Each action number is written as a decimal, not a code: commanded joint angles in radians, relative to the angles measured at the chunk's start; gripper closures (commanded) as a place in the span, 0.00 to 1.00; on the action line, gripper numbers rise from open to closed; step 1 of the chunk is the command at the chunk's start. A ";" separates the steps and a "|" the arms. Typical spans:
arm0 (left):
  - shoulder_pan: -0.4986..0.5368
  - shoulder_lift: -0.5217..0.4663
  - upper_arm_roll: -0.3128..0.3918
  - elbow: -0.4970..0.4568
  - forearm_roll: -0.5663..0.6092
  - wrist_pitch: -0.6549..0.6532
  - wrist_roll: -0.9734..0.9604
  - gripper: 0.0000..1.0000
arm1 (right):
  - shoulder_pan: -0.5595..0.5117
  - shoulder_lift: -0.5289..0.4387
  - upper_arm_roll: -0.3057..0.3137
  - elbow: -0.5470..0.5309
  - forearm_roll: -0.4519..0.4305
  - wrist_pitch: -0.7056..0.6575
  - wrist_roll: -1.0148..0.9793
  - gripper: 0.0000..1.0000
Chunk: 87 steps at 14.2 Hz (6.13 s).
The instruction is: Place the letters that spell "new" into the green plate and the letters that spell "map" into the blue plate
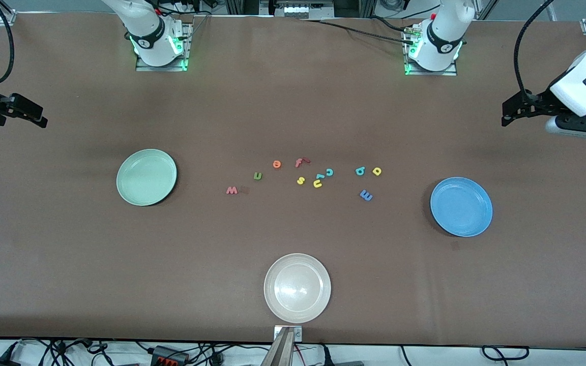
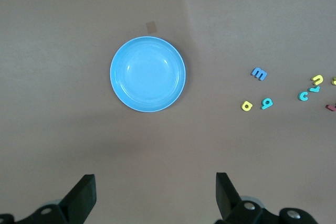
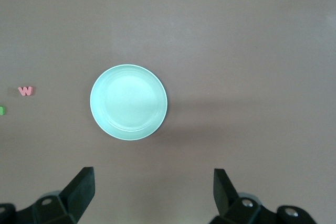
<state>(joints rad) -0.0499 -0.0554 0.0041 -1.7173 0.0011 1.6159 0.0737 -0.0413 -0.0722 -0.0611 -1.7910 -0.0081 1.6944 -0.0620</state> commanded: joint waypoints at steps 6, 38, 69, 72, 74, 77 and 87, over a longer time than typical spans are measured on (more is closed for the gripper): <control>-0.007 0.081 -0.058 0.044 -0.001 -0.047 0.008 0.00 | 0.003 0.003 0.015 0.007 -0.004 0.002 -0.007 0.00; -0.254 0.772 -0.145 0.019 -0.033 0.670 -1.313 0.42 | 0.690 0.658 0.017 0.008 0.108 0.611 0.688 0.14; 0.074 0.589 -0.150 -0.049 0.160 0.391 -0.127 0.00 | 0.701 0.738 0.010 0.094 0.112 0.579 0.699 0.98; 0.076 0.589 -0.286 0.002 0.155 0.318 -0.103 0.00 | 0.591 0.657 0.003 0.085 0.103 0.435 0.682 0.98; 0.068 0.600 -0.378 -0.010 0.174 0.338 -0.072 0.00 | 0.517 0.594 -0.012 0.049 0.092 0.372 0.630 0.98; -0.013 0.595 -0.423 -0.077 0.227 0.421 0.024 0.00 | 0.462 0.502 -0.061 -0.080 0.092 0.340 0.474 0.98; -0.128 0.618 -0.444 -0.327 0.372 0.832 0.373 0.01 | 0.386 0.561 -0.151 -0.185 0.091 0.425 0.252 0.94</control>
<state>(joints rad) -0.1922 0.5685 -0.4341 -1.9871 0.3505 2.3717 0.3967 0.3484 0.4682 -0.2203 -1.9681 0.0840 2.0767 0.2084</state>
